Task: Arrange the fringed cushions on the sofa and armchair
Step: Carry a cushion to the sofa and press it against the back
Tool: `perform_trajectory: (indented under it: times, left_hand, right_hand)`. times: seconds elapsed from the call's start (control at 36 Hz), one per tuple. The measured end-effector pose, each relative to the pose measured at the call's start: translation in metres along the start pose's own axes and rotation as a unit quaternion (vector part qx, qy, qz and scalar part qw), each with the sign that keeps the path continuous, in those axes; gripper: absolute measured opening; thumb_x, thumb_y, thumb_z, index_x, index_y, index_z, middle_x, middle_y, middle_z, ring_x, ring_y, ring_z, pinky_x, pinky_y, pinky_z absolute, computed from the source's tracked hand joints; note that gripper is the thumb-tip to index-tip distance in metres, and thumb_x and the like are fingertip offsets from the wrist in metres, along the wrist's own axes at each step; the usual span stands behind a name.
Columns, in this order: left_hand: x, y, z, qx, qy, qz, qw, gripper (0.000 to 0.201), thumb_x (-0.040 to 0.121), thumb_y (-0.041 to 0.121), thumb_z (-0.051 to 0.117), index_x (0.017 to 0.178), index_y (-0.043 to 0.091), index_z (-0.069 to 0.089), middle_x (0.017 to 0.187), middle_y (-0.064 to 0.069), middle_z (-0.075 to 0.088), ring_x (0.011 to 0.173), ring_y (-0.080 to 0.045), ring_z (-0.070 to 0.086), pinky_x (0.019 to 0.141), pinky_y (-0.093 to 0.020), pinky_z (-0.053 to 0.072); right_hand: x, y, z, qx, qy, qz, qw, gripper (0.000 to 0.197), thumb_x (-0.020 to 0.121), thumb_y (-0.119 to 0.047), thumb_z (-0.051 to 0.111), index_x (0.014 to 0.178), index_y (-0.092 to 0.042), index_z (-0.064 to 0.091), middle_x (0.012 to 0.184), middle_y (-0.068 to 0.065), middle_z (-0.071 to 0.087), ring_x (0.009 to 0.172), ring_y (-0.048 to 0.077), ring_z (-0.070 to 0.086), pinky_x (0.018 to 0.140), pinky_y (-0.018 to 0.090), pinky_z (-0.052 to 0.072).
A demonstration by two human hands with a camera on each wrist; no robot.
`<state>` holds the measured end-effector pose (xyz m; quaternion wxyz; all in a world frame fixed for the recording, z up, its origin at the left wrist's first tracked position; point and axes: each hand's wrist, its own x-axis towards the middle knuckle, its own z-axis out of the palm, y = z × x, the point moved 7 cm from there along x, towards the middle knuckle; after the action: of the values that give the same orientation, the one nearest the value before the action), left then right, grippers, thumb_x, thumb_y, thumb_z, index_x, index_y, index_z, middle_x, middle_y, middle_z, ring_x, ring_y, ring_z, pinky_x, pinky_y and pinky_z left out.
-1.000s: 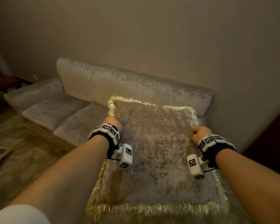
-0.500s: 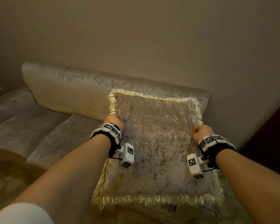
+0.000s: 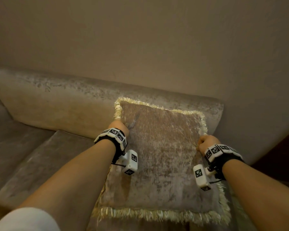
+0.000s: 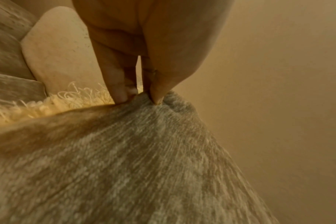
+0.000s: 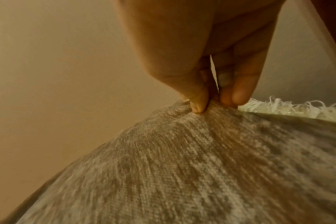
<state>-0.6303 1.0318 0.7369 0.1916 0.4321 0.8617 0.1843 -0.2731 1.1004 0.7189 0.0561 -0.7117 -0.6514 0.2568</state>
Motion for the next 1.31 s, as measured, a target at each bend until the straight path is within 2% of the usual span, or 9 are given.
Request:
perform_trajectory:
  times: [0.14,0.25,0.33,0.69,0.89,1.03,1.14,1.22,1.31]
  left_hand:
    - [0.048,0.019,0.017,-0.020,-0.015,-0.001,1.000,0.031,0.090,0.009,0.054,0.119,0.003,0.064,0.116,-0.017,0.066,0.108,-0.033,0.062,0.088,-0.036,0.049]
    - [0.076,0.026,0.032,-0.014,-0.027,-0.005,1.000,0.030,0.091,0.011,0.055,0.118,0.002,0.064,0.116,-0.017,0.066,0.109,-0.033,0.062,0.088,-0.036,0.048]
    - [0.095,0.028,0.043,-0.006,-0.037,-0.010,0.999,0.029,0.091,0.011,0.055,0.118,0.002,0.064,0.116,-0.017,0.065,0.109,-0.033,0.061,0.088,-0.035,0.048]
    - [0.170,0.032,0.098,0.007,-0.088,-0.008,0.996,0.029,0.093,0.008,0.052,0.120,0.002,0.061,0.120,-0.017,0.064,0.113,-0.033,0.060,0.091,-0.035,0.046]
    - [0.197,0.011,0.126,0.044,-0.144,-0.015,0.988,0.027,0.096,0.003,0.046,0.117,0.003,0.063,0.120,-0.017,0.062,0.109,-0.034,0.060,0.095,-0.041,0.049]
    - [0.210,-0.009,0.156,0.043,-0.180,-0.025,0.982,0.021,0.095,0.005,0.048,0.110,0.002,0.063,0.113,-0.019,0.063,0.102,-0.036,0.061,0.085,-0.039,0.051]
    - [0.217,-0.022,0.180,0.062,-0.193,-0.021,0.979,0.016,0.097,0.014,0.049,0.100,0.003,0.061,0.107,-0.019,0.064,0.093,-0.034,0.060,0.070,-0.032,0.043]
    - [0.222,-0.031,0.198,0.091,-0.212,-0.018,0.973,0.015,0.097,0.011,0.049,0.105,0.004,0.059,0.110,-0.019,0.063,0.098,-0.036,0.060,0.076,-0.036,0.047]
    - [0.228,-0.039,0.213,0.103,-0.228,-0.013,0.968,0.020,0.096,0.005,0.047,0.111,0.006,0.060,0.112,-0.018,0.063,0.100,-0.036,0.060,0.080,-0.037,0.049]
  right_hand:
    - [0.045,-0.004,0.001,0.004,0.014,0.014,1.000,0.026,0.088,-0.005,0.059,0.065,-0.016,0.055,0.068,0.007,0.057,0.060,0.021,0.052,0.059,0.027,0.043]
    - [0.071,-0.008,0.005,0.004,0.016,0.020,1.000,0.016,0.088,-0.007,0.056,0.076,-0.011,0.066,0.079,0.014,0.065,0.071,0.031,0.060,0.067,0.034,0.053]
    - [0.089,-0.009,0.011,0.003,0.017,0.022,1.000,0.016,0.088,-0.004,0.053,0.082,-0.009,0.067,0.082,0.015,0.065,0.072,0.032,0.060,0.064,0.031,0.049]
    - [0.145,0.002,0.067,0.012,-0.009,0.083,0.996,0.028,0.088,-0.003,0.051,0.066,-0.019,0.056,0.069,0.008,0.057,0.067,0.028,0.054,0.063,0.028,0.046]
    - [0.166,0.009,0.116,0.021,-0.048,0.114,0.992,0.025,0.087,-0.001,0.051,0.064,-0.011,0.052,0.067,0.012,0.053,0.060,0.024,0.047,0.058,0.026,0.039]
    - [0.177,0.019,0.148,0.007,-0.069,0.138,0.988,0.028,0.089,-0.006,0.055,0.062,-0.011,0.049,0.064,0.009,0.052,0.056,0.023,0.047,0.051,0.021,0.035]
    - [0.183,0.023,0.169,-0.022,-0.101,0.139,0.985,0.016,0.092,-0.008,0.054,0.077,-0.013,0.055,0.073,0.007,0.056,0.070,0.025,0.052,0.060,0.024,0.040]
    - [0.189,0.028,0.185,-0.037,-0.095,0.146,0.984,0.008,0.093,-0.009,0.054,0.089,-0.011,0.060,0.074,0.007,0.054,0.069,0.025,0.050,0.063,0.025,0.041]
    - [0.193,0.036,0.203,-0.042,-0.091,0.152,0.983,0.013,0.094,-0.006,0.051,0.084,-0.014,0.057,0.077,0.008,0.060,0.065,0.022,0.048,0.064,0.024,0.041]
